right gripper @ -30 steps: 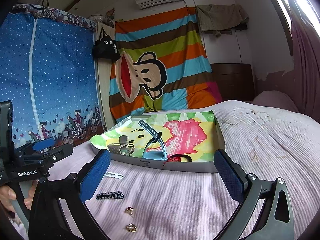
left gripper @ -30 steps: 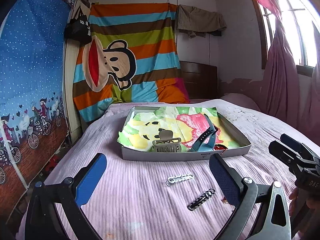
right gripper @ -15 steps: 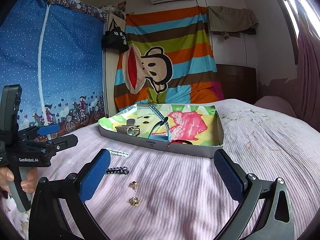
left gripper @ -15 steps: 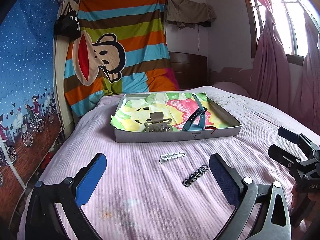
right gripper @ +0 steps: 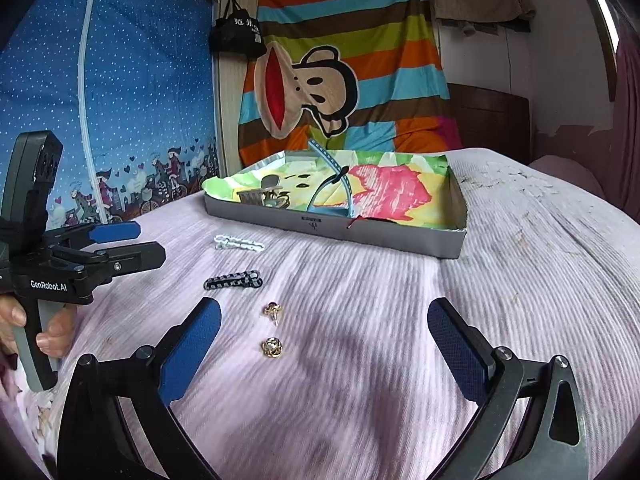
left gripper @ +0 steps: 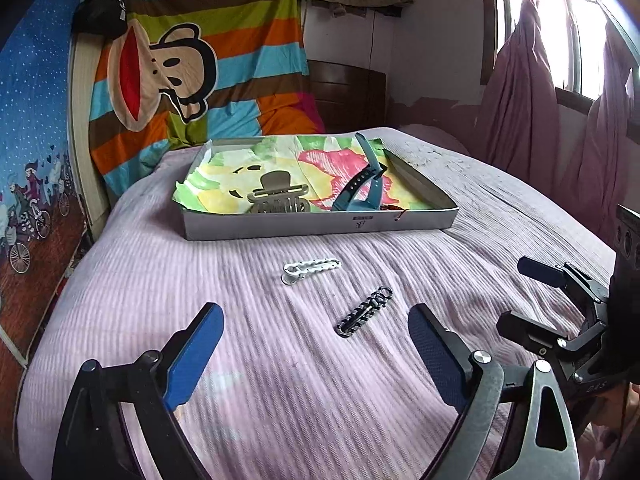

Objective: Organize jewelry
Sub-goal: 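Withdraw both tools from the tray back over the bed, then grasp a gold earring with the right tool while left tool grasps black beaded bracelet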

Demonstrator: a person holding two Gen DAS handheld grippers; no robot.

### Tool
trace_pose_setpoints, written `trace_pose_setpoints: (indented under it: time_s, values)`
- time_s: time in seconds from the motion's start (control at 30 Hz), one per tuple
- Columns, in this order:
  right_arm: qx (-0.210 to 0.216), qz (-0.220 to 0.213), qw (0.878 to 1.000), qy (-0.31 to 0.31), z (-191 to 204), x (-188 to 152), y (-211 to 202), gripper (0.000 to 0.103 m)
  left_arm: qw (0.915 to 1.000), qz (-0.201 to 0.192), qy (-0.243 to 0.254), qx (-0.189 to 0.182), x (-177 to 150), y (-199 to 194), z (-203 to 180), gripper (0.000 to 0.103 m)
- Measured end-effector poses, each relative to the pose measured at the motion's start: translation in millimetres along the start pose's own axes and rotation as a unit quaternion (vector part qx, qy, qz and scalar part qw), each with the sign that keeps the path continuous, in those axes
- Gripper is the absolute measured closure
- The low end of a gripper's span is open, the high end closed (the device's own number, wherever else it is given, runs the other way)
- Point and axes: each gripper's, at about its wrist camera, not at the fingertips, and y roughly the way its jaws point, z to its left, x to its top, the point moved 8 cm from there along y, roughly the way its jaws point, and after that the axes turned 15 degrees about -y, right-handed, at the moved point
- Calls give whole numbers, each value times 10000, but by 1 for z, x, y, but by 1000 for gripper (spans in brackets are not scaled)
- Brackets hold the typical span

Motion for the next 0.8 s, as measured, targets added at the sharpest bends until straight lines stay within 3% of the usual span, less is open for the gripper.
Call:
trace_pose_setpoints:
  time_s: [0.1, 0.13, 0.23, 0.53, 0.8]
  values:
    - [121, 121, 9997, -156, 10, -3, 6, 9, 9994, 322, -31, -105, -4, 12, -1, 25]
    - [165, 166, 9995, -226, 13, -4, 8, 18, 9989, 443, -48, -136, -6, 16, -1, 30]
    - [268, 334, 9983, -392, 23, -7, 16, 32, 9970, 743, -54, -195, -10, 29, -3, 40]
    - [563, 847, 9932, -571, 38, -18, 37, 63, 9938, 1090, 177, -159, -13, 51, -9, 51]
    - [604, 1139, 9909, -382, 34, -26, 50, 74, 9929, 1162, 247, -94, -16, 57, -11, 61]
